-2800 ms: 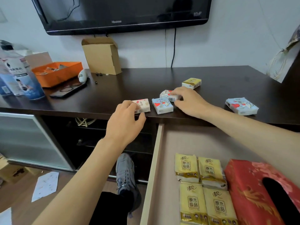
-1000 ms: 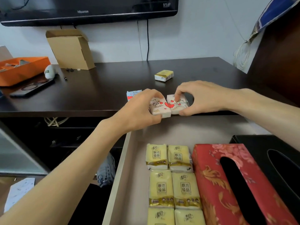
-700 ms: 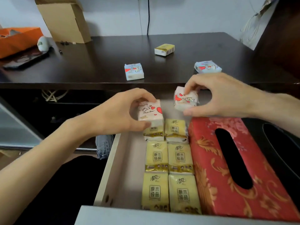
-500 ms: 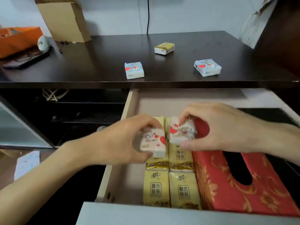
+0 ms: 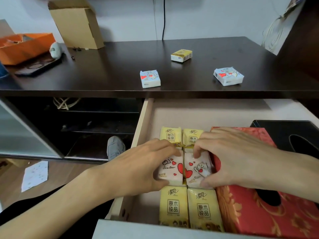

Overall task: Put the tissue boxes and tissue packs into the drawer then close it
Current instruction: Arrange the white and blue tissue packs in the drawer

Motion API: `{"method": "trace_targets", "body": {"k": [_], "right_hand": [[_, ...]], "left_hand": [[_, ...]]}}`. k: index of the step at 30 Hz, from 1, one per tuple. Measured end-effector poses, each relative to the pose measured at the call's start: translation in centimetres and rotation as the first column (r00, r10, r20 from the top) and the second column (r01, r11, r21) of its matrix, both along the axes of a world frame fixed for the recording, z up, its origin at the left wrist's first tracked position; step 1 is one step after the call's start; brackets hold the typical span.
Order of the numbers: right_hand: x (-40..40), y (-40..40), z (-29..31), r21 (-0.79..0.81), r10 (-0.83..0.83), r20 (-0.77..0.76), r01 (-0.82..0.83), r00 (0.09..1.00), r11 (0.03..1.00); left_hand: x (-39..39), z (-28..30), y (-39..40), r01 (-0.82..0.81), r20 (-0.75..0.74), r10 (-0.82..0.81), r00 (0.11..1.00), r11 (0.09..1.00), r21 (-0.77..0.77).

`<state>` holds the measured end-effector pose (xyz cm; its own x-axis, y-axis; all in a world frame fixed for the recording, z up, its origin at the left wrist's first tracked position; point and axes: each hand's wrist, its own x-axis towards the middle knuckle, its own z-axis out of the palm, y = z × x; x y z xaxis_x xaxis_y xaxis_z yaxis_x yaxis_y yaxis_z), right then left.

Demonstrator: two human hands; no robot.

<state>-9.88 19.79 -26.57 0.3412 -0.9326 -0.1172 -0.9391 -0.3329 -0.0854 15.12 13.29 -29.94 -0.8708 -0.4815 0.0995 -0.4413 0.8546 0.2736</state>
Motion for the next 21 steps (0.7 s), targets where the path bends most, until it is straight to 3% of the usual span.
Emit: {"method": "trace_targets", "body": {"k": [8, 11, 15, 18, 21], "right_hand": [[0.0, 0.1, 0.2, -0.014, 0.010, 0.027, -0.009, 1.000, 1.000], [-0.4, -0.2, 0.4, -0.100, -0.022, 0.174, 0.040, 0.984, 0.994], [-3.7, -3.4, 0.8, -0.379, -0.058, 0.442, 0.245, 0.895, 0.892], [-6.9, -6.9, 1.2, -0.455, -0.155, 0.456, 0.379, 0.877, 0.806], [-8.9, -9.5, 1.2, -0.445, -0.270, 0.414, 0.452, 0.869, 0.773]], "left_hand": [[-0.5, -0.3, 0.2, 0.024, -0.014, -0.025, 1.000, 0.998, -0.064], [-0.8, 0.5, 0.3, 0.012, 0.000, -0.012, 1.000, 0.994, -0.108], [-0.6, 3.3, -1.3, -0.134, -0.141, 0.128, 0.982, 0.990, -0.034], [-1.3, 4.8, -4.1, -0.221, -0.293, 0.203, 0.934, 0.975, -0.030], [-3.2, 5.2, -7.4, -0.409, -0.385, 0.338, 0.859, 0.905, -0.120]]}}
